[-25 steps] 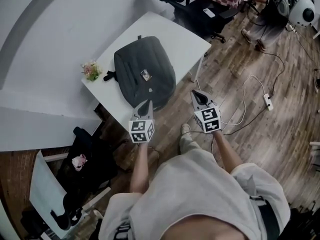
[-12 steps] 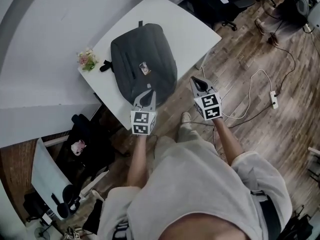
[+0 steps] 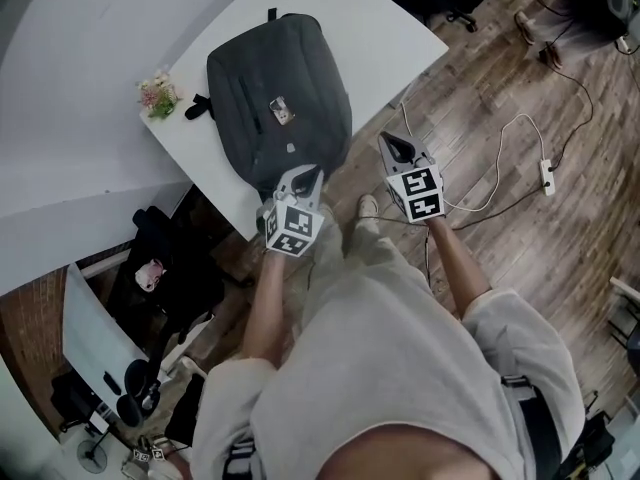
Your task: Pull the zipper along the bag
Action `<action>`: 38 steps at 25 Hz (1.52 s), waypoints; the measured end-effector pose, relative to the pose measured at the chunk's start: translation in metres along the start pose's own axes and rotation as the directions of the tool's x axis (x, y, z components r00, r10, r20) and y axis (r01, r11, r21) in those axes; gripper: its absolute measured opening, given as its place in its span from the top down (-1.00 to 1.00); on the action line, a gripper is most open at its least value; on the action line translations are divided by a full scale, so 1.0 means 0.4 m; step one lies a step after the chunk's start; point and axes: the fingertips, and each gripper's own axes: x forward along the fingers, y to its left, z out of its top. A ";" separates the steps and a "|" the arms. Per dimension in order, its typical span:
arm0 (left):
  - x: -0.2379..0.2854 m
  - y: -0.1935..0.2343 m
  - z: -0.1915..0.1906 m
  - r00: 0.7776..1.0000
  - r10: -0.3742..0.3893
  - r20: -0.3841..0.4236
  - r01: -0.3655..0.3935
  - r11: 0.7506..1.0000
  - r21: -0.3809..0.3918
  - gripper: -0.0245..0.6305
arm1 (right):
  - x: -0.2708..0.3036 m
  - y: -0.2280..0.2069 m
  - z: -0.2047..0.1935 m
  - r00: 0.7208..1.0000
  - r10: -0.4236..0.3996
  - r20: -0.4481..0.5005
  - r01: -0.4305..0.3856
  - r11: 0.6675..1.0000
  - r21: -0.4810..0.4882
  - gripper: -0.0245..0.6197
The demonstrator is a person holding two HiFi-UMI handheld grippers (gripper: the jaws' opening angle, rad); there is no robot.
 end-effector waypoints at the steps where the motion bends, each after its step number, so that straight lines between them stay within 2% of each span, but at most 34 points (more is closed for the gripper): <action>1: 0.007 -0.007 -0.005 1.000 -0.020 -0.009 0.020 0.999 0.030 0.85 | 0.002 0.002 -0.005 1.000 -0.004 -0.007 0.004 1.000 -0.001 0.88; 4: 0.024 -0.019 -0.017 0.997 -0.074 -0.028 0.077 0.993 0.089 0.84 | 0.010 0.003 -0.014 1.000 -0.017 -0.021 0.017 1.000 -0.002 0.88; 6: 0.034 -0.025 -0.028 0.992 -0.115 -0.041 0.119 0.988 0.097 0.83 | 0.015 0.005 -0.017 0.999 -0.022 -0.026 0.022 1.000 -0.003 0.88; 7: 0.039 -0.030 -0.033 0.989 -0.137 -0.046 0.141 0.986 0.092 0.72 | 0.017 0.004 -0.018 0.999 -0.024 -0.030 0.024 1.000 -0.004 0.88; 8: 0.046 -0.034 -0.039 0.986 -0.157 -0.054 0.161 0.983 0.087 0.46 | 0.020 0.001 -0.019 0.999 -0.026 -0.034 0.026 1.000 -0.006 0.88; 9: 0.052 -0.038 -0.045 0.983 -0.172 -0.064 0.177 0.980 0.088 0.30 | 0.024 -0.001 -0.020 0.999 -0.028 -0.038 0.028 1.000 -0.007 0.88; 10: 0.057 -0.039 -0.052 0.981 -0.181 -0.076 0.188 0.978 0.096 0.27 | 0.030 -0.002 -0.021 0.999 -0.030 -0.042 0.029 1.000 -0.008 0.88; 15: 0.087 -0.032 -0.091 0.972 -0.197 -0.126 0.213 0.968 0.130 0.28 | 0.065 0.010 -0.023 0.998 -0.025 -0.058 0.024 1.000 -0.016 0.88; 21: 0.112 -0.035 -0.105 0.962 -0.213 -0.169 0.241 0.956 0.168 0.56 | 0.104 0.005 -0.027 0.998 -0.011 -0.065 0.011 1.000 -0.003 0.88; 29: 0.080 -0.023 -0.070 0.974 -0.206 -0.094 0.220 0.960 0.171 0.68 | 0.175 -0.011 -0.041 0.996 0.024 -0.088 -0.025 1.000 -0.013 0.88; 33: 0.073 -0.020 -0.067 0.975 -0.207 -0.081 0.218 0.962 0.165 0.69 | 0.222 -0.018 -0.062 0.992 0.041 -0.121 -0.050 0.996 -0.074 0.88; 38: 0.073 -0.023 -0.066 0.975 -0.206 -0.082 0.217 0.962 0.166 0.68 | 0.281 -0.027 -0.089 0.982 0.062 -0.180 -0.102 0.970 -0.221 0.88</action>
